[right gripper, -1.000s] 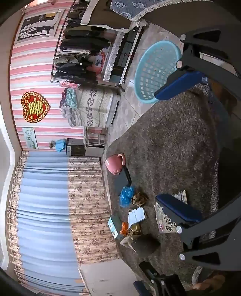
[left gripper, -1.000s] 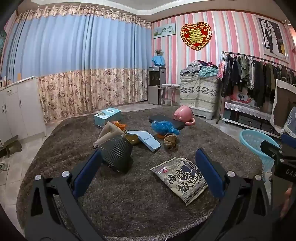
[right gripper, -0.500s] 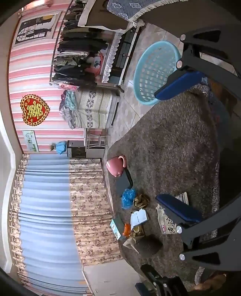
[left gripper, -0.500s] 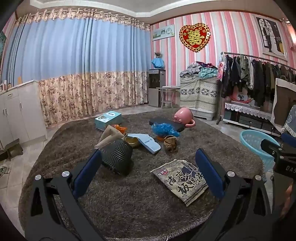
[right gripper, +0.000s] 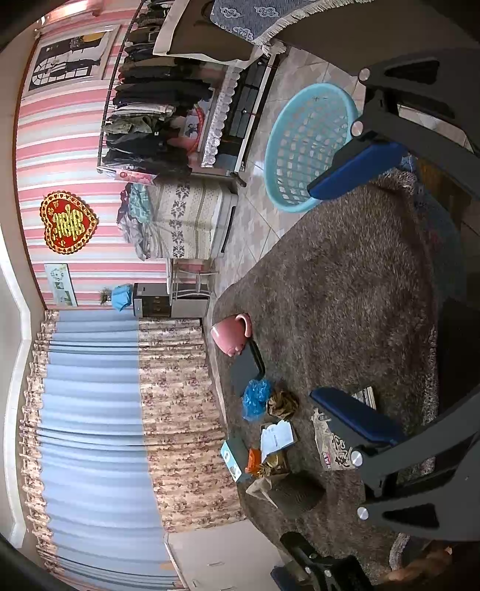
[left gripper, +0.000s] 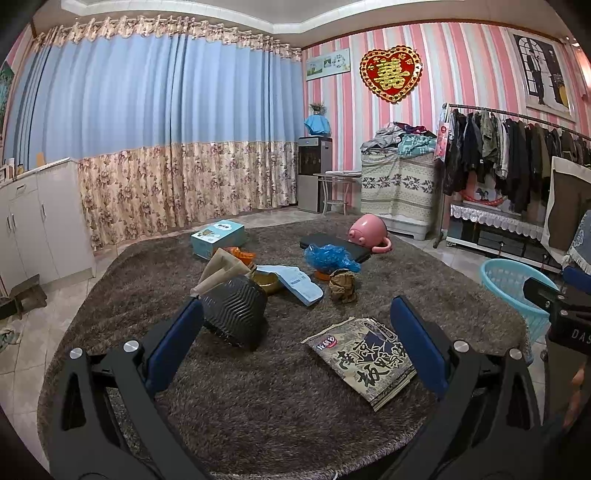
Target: Collect trash
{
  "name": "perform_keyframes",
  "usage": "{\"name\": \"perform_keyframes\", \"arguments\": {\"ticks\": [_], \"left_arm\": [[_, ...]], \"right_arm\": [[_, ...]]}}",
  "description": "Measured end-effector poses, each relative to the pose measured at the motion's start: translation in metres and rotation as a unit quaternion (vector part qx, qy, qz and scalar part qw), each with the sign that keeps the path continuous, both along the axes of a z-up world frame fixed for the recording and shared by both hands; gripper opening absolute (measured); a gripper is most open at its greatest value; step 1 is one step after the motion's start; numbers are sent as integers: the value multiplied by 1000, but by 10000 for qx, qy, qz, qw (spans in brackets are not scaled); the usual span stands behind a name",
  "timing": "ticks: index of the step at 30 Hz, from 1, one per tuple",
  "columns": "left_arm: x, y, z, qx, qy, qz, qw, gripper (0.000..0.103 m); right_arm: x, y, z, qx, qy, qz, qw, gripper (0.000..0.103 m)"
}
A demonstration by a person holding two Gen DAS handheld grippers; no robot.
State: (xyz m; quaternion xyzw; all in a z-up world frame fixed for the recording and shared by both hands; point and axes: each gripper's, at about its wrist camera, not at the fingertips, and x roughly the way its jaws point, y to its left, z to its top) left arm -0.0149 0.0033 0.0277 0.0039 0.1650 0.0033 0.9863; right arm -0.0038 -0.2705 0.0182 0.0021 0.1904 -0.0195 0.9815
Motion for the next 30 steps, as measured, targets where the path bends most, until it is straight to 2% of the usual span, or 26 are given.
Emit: {"name": "perform_keyframes", "arguments": {"ticks": [4,6,30], "left_arm": [[0,0,-1,3,2,7,10000,98],[6,0,-12,17,2,27,10000,98],[7,2,-13,21,14,22,10000,98]], "right_arm": [[0,1,-1,13,6,2,10000,99],[0,1,-1,11,2,-5,10000,99],[1,3,-3,11,18,-7,10000,99]]}}
